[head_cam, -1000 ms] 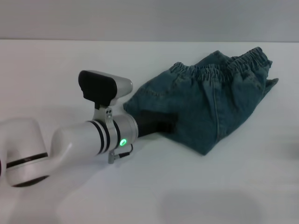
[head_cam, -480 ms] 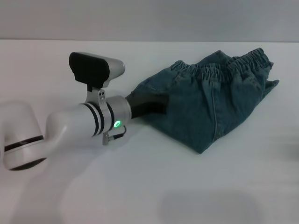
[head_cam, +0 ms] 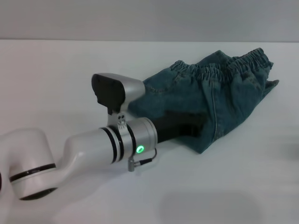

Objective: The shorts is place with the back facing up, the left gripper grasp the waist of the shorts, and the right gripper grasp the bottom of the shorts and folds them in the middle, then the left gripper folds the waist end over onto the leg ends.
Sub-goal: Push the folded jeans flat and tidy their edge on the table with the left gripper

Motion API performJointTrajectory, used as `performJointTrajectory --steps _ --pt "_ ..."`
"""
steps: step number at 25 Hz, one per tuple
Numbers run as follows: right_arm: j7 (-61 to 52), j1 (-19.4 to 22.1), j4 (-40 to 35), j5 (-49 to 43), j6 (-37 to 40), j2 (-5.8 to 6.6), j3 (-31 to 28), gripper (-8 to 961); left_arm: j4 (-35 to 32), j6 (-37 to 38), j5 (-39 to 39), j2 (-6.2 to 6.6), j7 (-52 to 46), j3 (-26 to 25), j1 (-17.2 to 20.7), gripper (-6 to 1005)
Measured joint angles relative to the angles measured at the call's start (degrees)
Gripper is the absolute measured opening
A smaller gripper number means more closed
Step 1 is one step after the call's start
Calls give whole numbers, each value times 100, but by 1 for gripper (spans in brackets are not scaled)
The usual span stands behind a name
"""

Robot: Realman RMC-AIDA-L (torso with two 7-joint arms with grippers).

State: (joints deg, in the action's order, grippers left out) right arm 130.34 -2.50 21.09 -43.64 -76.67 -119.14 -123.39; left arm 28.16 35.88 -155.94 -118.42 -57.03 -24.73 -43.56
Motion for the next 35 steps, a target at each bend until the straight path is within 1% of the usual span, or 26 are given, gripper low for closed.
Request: performJointTrajectory --steps 7,12,17,24,35 --pt "0 -16 0 -4 23 4 50 -1 210 76 -32 -10 -15 77 34 86" --pt "0 -5 0 -5 37 5 52 -1 233 131 -45 -20 -21 253 -12 88" --pt "0 -1 0 -4 34 3 59 0 221 106 -127 -35 -26 293 -54 91" --pt "-16 54 -5 -3 -51 -17 70 0 -27 -307 -164 -66 -121 298 -223 94" --pt "-114 141 -18 41 -334 -34 70 -1 -609 -587 -165 -67 -305 287 -483 99"
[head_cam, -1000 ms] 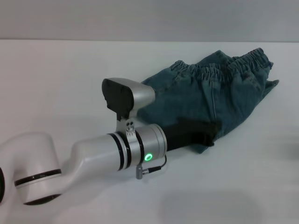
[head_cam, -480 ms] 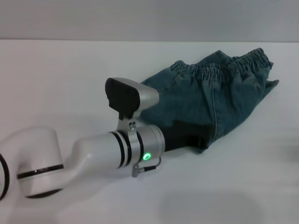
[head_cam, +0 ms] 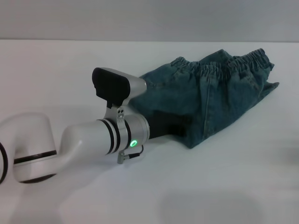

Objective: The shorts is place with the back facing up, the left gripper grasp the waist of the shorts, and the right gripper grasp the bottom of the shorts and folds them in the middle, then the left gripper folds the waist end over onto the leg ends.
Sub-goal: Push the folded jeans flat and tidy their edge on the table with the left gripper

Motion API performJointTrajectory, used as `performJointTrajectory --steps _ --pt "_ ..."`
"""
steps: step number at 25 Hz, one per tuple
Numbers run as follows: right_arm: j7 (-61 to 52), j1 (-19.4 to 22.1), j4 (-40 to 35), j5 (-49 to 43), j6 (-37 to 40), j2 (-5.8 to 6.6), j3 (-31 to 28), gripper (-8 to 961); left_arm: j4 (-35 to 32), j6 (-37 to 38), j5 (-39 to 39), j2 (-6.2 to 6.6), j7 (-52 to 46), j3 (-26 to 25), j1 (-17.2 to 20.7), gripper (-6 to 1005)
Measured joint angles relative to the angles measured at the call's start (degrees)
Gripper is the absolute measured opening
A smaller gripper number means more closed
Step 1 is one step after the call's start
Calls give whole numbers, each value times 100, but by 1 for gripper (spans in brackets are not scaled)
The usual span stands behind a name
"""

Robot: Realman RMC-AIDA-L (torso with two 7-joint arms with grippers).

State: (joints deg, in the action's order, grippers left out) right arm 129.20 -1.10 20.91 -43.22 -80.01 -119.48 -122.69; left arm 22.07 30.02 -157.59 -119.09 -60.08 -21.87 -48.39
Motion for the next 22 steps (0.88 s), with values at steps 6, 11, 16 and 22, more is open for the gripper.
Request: performJointTrajectory --steps 6,11,16,22 --pt "-34 57 0 11 -117 -5 -19 0 -145 -131 1 0 26 -16 -33 101" --pt "-36 111 -37 15 -198 -13 -2 0 -450 -171 11 0 48 -67 -160 104" --pt "-36 170 -42 16 -301 -14 -11 -1 -644 -228 14 1 59 -149 -276 106" --pt "-45 183 -42 17 -329 -1 -5 0 -659 -229 4 1 318 -507 -293 109"
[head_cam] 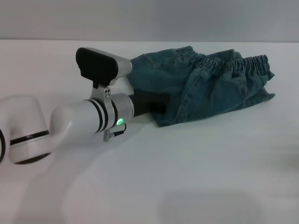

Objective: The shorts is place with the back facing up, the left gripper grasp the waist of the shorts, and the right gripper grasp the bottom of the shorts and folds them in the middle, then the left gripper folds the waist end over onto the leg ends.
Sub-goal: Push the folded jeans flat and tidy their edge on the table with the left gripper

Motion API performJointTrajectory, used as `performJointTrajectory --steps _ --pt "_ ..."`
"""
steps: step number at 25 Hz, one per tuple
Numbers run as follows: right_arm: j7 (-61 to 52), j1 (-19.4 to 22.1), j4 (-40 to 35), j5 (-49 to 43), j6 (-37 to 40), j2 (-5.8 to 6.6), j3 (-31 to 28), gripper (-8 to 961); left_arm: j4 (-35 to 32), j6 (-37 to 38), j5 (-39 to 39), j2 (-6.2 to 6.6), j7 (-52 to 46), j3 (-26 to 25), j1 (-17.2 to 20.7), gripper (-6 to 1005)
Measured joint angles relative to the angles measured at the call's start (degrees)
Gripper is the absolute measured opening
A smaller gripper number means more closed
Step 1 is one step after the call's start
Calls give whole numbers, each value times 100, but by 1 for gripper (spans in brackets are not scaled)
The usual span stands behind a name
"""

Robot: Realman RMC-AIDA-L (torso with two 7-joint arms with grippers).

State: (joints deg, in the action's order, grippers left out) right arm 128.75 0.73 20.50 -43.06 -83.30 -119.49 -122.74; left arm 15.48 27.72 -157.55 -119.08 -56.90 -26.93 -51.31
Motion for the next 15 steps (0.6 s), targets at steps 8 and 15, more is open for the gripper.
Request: performJointTrajectory --steps 8,15 --pt "-44 20 48 -36 -12 30 -7 0 580 110 4 76 194 -237 346 112" --pt "-44 35 87 -52 41 40 -4 0 1533 72 -7 85 561 -344 890 115"
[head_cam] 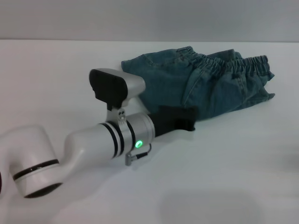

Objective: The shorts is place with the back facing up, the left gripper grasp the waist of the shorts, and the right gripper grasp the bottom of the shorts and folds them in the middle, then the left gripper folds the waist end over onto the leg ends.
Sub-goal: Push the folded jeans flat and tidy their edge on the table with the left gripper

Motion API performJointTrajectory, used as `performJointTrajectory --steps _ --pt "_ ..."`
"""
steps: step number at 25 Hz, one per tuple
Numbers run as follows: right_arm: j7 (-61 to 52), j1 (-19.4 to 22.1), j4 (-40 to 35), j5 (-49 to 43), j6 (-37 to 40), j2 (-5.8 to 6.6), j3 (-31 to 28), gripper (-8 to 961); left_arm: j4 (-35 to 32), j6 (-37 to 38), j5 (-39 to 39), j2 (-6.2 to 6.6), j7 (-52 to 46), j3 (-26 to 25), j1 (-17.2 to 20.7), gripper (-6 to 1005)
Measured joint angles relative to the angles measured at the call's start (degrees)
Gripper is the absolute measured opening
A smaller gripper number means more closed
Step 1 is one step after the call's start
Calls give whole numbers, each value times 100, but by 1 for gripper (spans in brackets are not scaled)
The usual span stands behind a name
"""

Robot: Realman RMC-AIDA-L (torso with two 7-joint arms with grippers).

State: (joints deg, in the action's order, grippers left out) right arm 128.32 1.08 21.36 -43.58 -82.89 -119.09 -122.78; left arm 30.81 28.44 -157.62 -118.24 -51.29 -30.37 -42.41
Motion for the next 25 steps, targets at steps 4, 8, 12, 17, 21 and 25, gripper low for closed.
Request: performJointTrajectory --steps 4,8,12,17,21,25 --pt "2 -28 22 -7 10 8 0 -1 46 -67 -3 -36 -5 47 19 117" --pt "35 -29 21 -9 19 9 -7 -1 -93 -275 -6 -51 -9 52 -110 119" --pt "41 -7 18 -10 23 9 -31 -1 -351 -329 -6 -66 -88 68 -288 121" --pt "34 24 24 -10 23 6 -35 -1 -675 -358 1 -89 -95 28 -419 123" --pt "20 43 26 -10 -2 2 -36 -1 -997 -358 32 -89 -103 -7 -529 125" --pt "16 56 26 -10 -17 -3 -21 -1 -1207 -340 40 -87 -106 -76 -597 127"
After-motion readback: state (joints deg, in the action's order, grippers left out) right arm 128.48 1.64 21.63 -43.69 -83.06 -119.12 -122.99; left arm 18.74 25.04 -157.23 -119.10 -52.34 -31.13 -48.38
